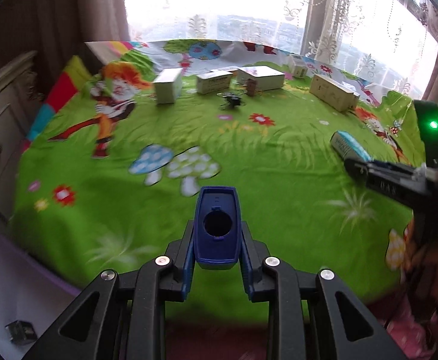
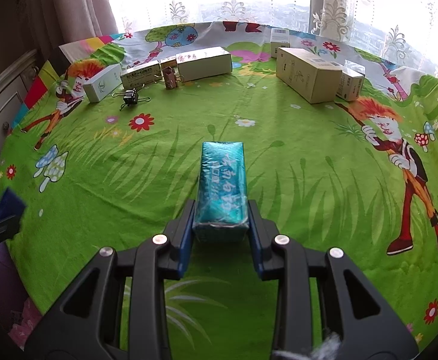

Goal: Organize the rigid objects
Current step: 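Carry the tissue pack and blue holder to the storage box and release them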

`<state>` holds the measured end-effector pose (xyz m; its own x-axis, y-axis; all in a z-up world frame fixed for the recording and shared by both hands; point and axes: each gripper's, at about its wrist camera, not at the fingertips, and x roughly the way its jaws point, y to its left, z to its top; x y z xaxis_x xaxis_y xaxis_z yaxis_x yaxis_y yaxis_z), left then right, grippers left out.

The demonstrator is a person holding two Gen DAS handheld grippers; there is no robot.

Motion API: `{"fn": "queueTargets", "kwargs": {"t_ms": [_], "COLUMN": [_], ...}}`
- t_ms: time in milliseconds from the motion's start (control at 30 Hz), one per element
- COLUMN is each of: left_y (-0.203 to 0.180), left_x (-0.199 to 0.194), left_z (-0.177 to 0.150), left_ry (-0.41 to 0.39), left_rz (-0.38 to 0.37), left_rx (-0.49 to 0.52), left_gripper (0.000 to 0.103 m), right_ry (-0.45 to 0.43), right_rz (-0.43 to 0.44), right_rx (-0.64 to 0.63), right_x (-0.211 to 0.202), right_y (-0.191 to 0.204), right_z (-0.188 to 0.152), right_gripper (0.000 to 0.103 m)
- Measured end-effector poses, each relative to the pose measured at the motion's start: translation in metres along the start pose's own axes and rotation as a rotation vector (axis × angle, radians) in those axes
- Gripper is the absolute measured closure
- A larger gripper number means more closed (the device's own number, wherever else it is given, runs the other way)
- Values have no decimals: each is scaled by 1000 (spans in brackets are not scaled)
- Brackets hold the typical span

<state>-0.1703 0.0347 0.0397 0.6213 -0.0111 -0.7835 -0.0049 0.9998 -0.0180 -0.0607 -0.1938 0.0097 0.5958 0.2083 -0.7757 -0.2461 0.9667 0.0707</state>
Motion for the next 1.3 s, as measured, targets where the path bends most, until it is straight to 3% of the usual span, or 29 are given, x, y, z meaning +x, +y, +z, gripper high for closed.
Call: {"fn": "queueTargets", "kwargs": {"t_ms": [433, 533, 667, 1300], "left_y": [51, 61, 73, 127], "left_x": [-43, -49, -59, -102], "left_z": [-46, -54, -63, -93], "left_ry": [-25, -31, -47, -114], "left_rz": [51, 58, 86, 188], "left_rx": [-81, -102, -119, -243], "left_gripper": [76, 76, 76, 76], "right_ry": [16, 34, 31, -40], "right_rz": [-64, -7, 96, 334], "right_rx": [-53, -43, -128, -488], "right_x": [1, -3, -14, -87], "right_y": [11, 26, 71, 228], "right_z": [1, -1, -1, -8], "right_gripper": [66, 66, 66, 66]}}
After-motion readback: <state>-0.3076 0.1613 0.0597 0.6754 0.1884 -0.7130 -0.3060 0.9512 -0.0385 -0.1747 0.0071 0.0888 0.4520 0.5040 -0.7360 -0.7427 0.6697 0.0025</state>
